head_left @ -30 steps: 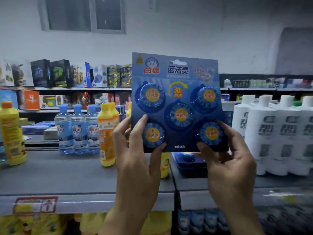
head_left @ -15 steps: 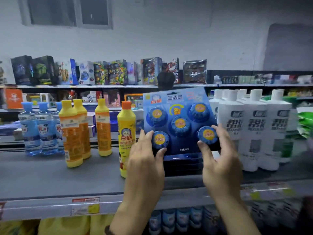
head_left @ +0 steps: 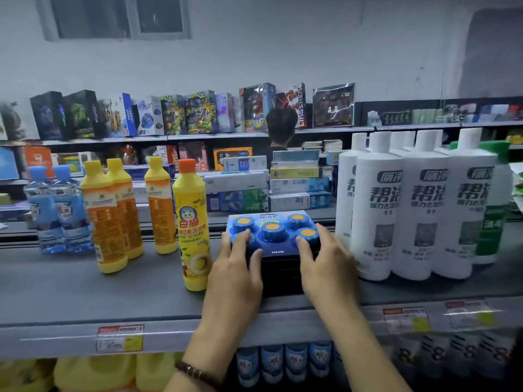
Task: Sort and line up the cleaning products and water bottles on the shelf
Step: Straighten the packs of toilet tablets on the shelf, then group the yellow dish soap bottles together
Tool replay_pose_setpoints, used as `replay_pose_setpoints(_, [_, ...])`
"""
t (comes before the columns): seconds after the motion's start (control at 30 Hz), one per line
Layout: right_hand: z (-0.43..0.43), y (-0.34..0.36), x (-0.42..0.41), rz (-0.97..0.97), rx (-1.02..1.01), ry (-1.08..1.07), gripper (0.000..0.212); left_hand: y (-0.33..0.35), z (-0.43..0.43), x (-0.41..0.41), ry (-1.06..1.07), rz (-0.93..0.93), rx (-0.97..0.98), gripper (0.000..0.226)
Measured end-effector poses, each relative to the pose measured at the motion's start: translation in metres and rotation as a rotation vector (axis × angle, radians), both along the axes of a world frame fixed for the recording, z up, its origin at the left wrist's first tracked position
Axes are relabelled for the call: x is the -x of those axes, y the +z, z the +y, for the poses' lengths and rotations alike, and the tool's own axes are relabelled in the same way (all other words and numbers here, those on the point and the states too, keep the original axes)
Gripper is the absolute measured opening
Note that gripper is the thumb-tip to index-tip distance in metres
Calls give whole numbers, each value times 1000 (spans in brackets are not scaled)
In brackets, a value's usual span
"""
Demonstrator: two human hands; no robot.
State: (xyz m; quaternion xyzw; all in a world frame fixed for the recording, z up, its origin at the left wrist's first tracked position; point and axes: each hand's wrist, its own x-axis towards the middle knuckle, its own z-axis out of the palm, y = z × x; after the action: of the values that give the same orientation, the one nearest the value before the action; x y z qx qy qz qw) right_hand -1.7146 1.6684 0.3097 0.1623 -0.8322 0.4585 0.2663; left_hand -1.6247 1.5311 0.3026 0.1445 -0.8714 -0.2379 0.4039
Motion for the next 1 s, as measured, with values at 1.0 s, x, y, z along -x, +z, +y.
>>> replay_pose_setpoints(1.0, [-34,25,-92,450,-205,368,16,27,-51,-135,178,-72,317,19])
